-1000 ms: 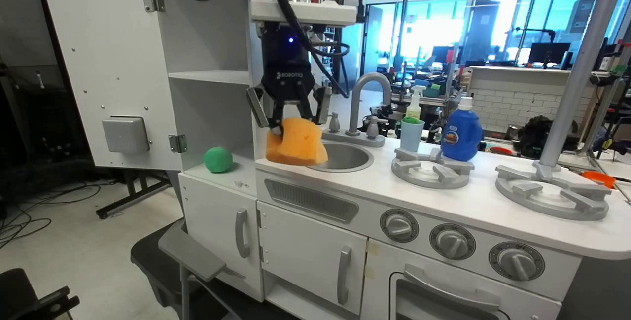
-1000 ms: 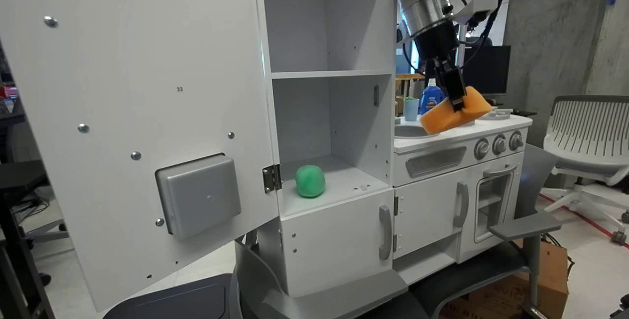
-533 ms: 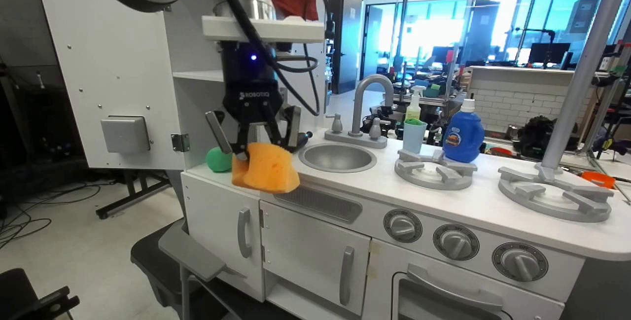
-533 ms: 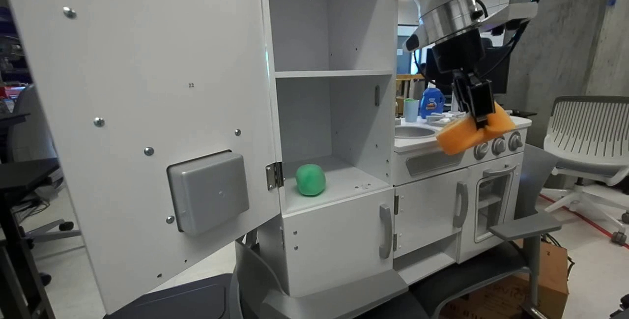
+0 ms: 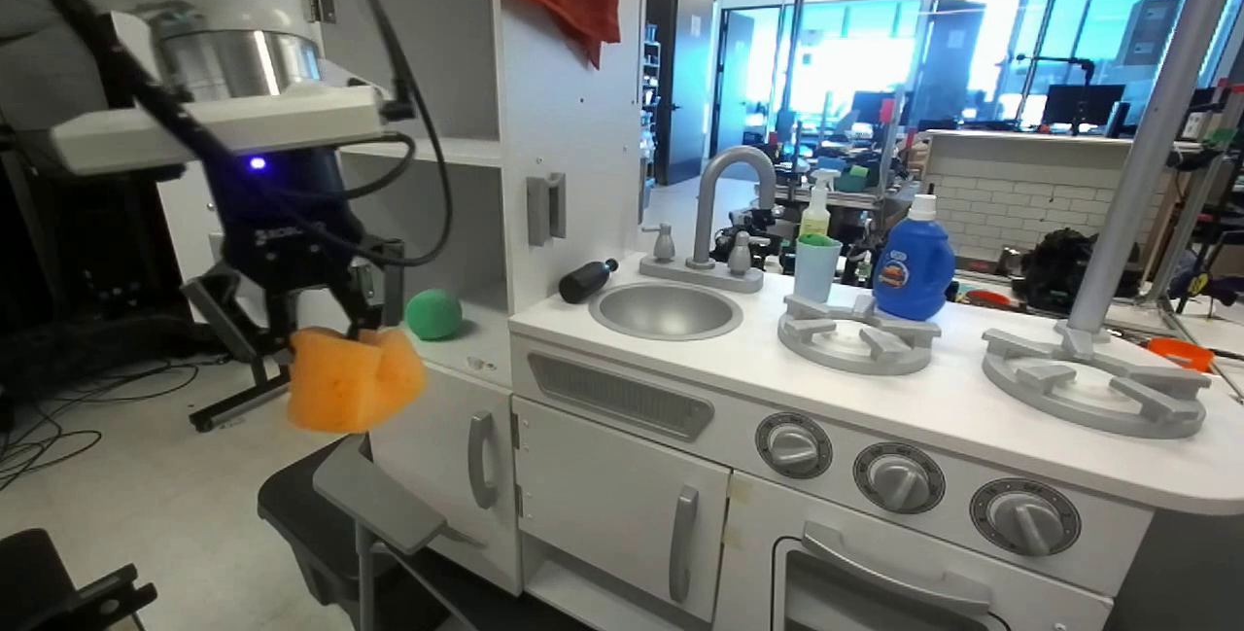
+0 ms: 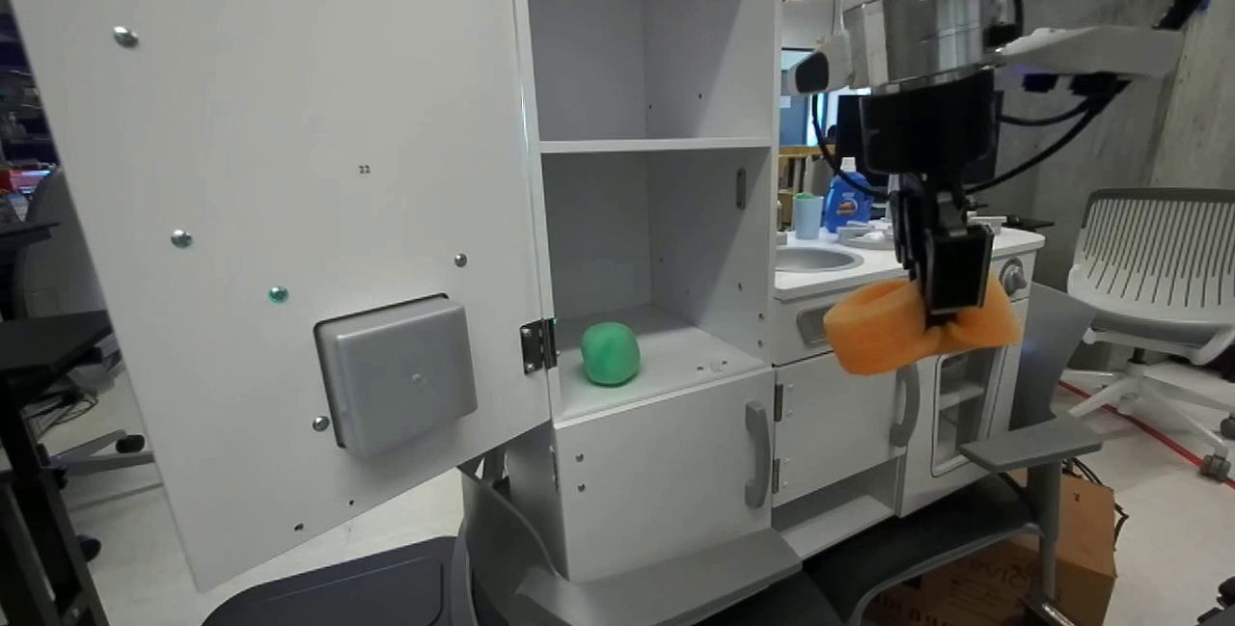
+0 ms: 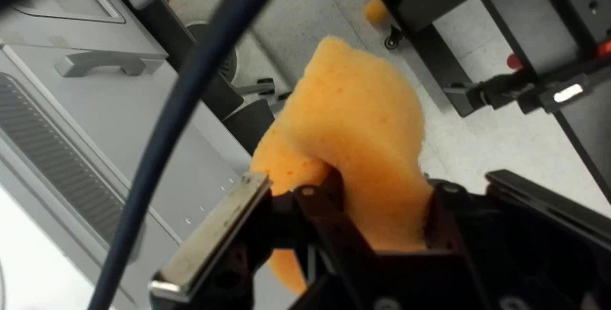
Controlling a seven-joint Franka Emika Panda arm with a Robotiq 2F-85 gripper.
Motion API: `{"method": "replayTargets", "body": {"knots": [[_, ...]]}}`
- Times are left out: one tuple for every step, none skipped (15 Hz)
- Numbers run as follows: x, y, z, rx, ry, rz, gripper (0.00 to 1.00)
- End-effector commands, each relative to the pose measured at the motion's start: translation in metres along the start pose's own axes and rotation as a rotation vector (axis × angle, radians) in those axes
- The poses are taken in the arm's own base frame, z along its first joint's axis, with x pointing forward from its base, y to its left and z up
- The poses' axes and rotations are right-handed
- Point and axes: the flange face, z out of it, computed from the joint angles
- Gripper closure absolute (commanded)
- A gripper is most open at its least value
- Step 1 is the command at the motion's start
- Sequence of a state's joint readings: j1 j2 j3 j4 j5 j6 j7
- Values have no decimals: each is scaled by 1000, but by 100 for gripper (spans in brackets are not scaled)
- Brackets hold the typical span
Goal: Open the door of the top cabinet then put the green plushie in the bottom compartment and the orange sponge in the top compartment of the open cabinet
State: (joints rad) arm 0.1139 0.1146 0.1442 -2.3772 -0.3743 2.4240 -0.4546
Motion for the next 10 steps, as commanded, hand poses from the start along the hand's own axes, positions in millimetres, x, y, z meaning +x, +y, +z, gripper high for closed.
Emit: {"method": "replayTargets", "body": {"knots": [[-19,-72,-31,-24,142,131,96],[-20,-85,-38,-27,182,164,96],[-18,-95,-51,-23,218,201,96],[-19,-103,-57,-20,253,240,96],[-18,-110,-67,-20,287,278,96],[-18,-113,-76,-34,325,310,96],[-18,-114,-82,-38,356,349,96],[-17,-116,-91,-51,391,385,96],[-15,-112,-99,-61,424,426,96],[-16,-110,-105,-71,458,465,96]]}}
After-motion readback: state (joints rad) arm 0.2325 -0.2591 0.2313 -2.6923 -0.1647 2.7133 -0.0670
